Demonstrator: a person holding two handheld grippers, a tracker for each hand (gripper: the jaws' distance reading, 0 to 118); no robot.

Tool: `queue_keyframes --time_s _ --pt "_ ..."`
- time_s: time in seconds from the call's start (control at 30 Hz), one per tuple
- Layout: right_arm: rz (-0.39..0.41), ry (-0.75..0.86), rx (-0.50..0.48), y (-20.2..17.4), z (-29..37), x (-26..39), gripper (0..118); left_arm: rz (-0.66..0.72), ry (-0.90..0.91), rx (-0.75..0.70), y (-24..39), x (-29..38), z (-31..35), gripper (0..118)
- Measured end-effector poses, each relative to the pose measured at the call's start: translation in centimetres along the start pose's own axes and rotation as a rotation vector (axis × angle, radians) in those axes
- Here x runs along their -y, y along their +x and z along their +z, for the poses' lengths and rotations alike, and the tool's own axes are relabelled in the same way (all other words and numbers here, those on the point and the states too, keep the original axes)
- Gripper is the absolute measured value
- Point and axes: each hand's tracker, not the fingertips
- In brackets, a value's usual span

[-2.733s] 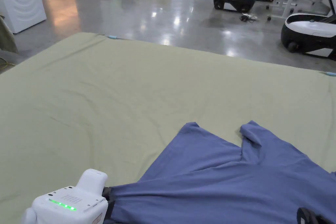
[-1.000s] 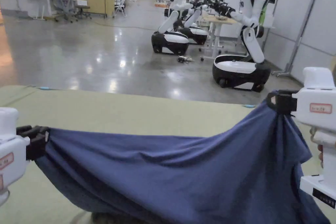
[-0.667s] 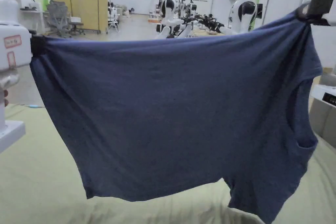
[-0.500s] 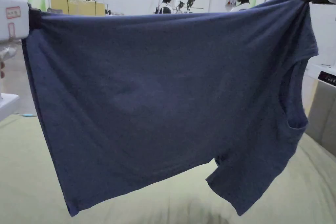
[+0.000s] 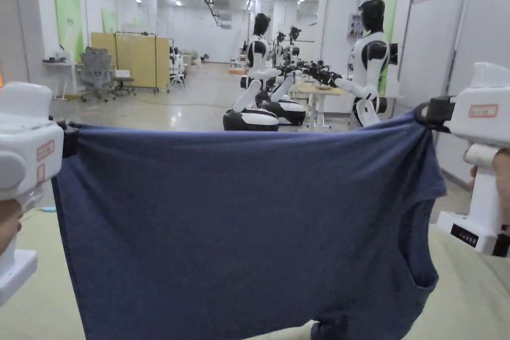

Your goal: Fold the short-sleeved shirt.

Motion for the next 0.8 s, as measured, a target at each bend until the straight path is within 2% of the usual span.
queue_keyframes --time_s 0.2,0.27,0.5,0.6,0.67,0.8 --pt "-0.045 -0.035 -0.032 0.9 2.3 2.9 9 0.026 0.002 0.012 0.5 3.2 3.8 2" --pt "-0.058 -0.031 -0.042 1.0 5.1 3.4 9 0.071 -0.001 0.031 0.1 3.4 6.5 2" --pt "-0.055 -0.074 -0.075 1.7 18.4 8.5 9 0.085 -0.080 0.090 -1.0 7.5 18.4 2" --pt "-0.039 -0.165 -0.088 2.2 23.9 13.6 9 0.064 -0.163 0.133 -1.1 11.5 24.4 2" --pt "-0.108 -0.243 -0.096 3.6 27.2 18.4 9 0.040 -0.229 0.146 -1.1 15.3 28.1 2" --pt "-0.090 -0.425 -0.083 5.1 31.7 29.2 9 0.030 -0.426 0.171 -0.7 24.3 33.7 2"
